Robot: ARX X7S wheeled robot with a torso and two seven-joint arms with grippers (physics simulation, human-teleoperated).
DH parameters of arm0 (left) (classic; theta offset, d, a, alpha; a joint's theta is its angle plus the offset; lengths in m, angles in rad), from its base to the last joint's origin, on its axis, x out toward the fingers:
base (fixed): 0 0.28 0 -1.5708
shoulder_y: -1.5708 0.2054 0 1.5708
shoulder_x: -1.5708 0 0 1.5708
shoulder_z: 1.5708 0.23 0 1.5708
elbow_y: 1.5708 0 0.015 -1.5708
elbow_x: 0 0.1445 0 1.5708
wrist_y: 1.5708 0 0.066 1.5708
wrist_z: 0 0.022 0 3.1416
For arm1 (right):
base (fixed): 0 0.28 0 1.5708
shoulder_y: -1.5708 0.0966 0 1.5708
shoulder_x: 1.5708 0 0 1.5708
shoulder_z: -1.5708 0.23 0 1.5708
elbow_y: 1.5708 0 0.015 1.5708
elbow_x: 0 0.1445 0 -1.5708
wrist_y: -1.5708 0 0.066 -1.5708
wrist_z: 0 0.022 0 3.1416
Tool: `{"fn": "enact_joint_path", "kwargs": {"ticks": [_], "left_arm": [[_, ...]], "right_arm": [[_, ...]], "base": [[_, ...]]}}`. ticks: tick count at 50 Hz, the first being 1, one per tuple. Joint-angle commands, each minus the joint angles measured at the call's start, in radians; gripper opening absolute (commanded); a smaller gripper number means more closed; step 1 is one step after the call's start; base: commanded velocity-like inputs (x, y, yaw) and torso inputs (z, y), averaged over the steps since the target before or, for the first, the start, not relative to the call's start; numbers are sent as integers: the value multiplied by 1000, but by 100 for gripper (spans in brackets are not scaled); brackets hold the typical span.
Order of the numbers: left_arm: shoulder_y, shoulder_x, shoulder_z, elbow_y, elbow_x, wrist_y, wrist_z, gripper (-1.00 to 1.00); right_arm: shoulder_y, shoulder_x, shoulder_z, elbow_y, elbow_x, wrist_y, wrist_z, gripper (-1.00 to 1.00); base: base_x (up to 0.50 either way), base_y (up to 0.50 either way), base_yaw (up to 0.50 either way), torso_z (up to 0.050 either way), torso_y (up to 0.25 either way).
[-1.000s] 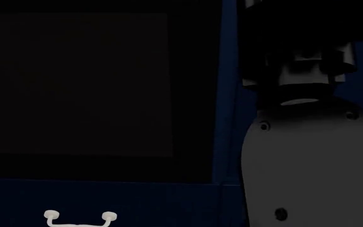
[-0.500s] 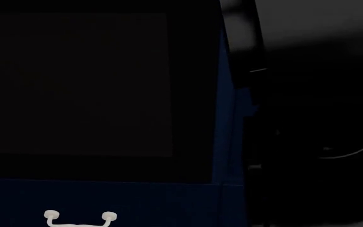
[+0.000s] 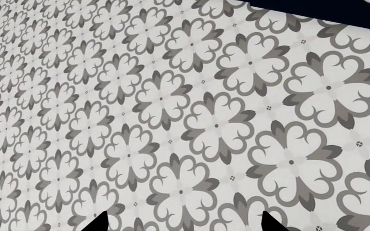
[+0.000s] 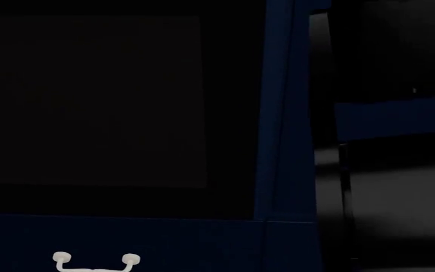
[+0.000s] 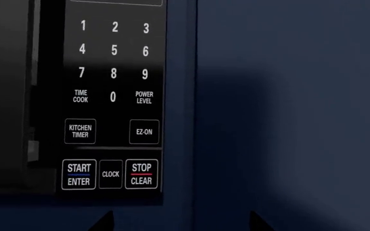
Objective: Press the stop button on the microwave
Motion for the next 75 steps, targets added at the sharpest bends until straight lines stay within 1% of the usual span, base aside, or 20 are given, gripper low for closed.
{"fn": "enact_joint_path", "kwargs": {"ticks": [1,5,17,21,22,26,28,31,35,38,43,45,47,51,52,57,62,63,65,75], "left_arm": [[0,0,0,0,0,0,0,100],[0,0,0,0,0,0,0,100],[0,0,0,0,0,0,0,100],[0,0,0,0,0,0,0,100],[0,0,0,0,0,0,0,100],[0,0,0,0,0,0,0,100],[0,0,0,0,0,0,0,100],[0,0,0,0,0,0,0,100],[0,0,0,0,0,0,0,100],[0,0,0,0,0,0,0,100],[0,0,0,0,0,0,0,100],[0,0,0,0,0,0,0,100],[0,0,0,0,0,0,0,100],[0,0,0,0,0,0,0,100],[0,0,0,0,0,0,0,100],[0,0,0,0,0,0,0,100],[0,0,0,0,0,0,0,100],[0,0,0,0,0,0,0,100],[0,0,0,0,0,0,0,100],[0,0,0,0,0,0,0,100]], "right_arm": [[154,-4,-142,266,203,-53,24,100],[192,-4,-252,309,295,-67,36,100],[335,-5,-644,323,618,-111,60,100],[336,-5,-516,267,481,-42,50,100],[336,-5,-524,269,482,-39,44,100],[336,-5,-662,305,585,-88,46,100],[336,-5,-682,309,619,-103,49,100],[336,-5,-763,314,678,-143,44,100],[336,-5,-644,324,607,-137,24,100],[336,-5,-657,321,617,-142,9,100],[336,-4,-552,354,572,-163,-6,100],[335,-5,-563,373,583,-175,-15,100],[332,-5,-594,391,631,-214,-26,100],[333,-5,-654,403,703,-240,-28,100],[335,-5,-664,407,717,-224,-7,100],[335,-5,-724,387,768,-239,-1,100],[336,-4,-703,374,752,-240,-25,100],[335,-4,-691,372,752,-264,-41,100],[336,-4,-678,367,733,-244,-15,100],[333,-4,-760,366,777,-283,-19,100]], "base": [[0,0,0,50,45],[0,0,0,50,44],[0,0,0,50,45],[0,0,0,50,44],[0,0,0,50,45],[0,0,0,50,45],[0,0,0,50,45],[0,0,0,50,46],[0,500,0,50,45],[0,89,0,50,46],[0,0,0,50,46],[0,0,0,50,46],[133,-68,0,50,46],[484,-309,0,50,46],[387,-188,0,50,43],[0,0,0,50,45],[100,0,0,50,45],[500,0,0,50,47],[500,0,0,50,44],[66,50,0,50,46]]}}
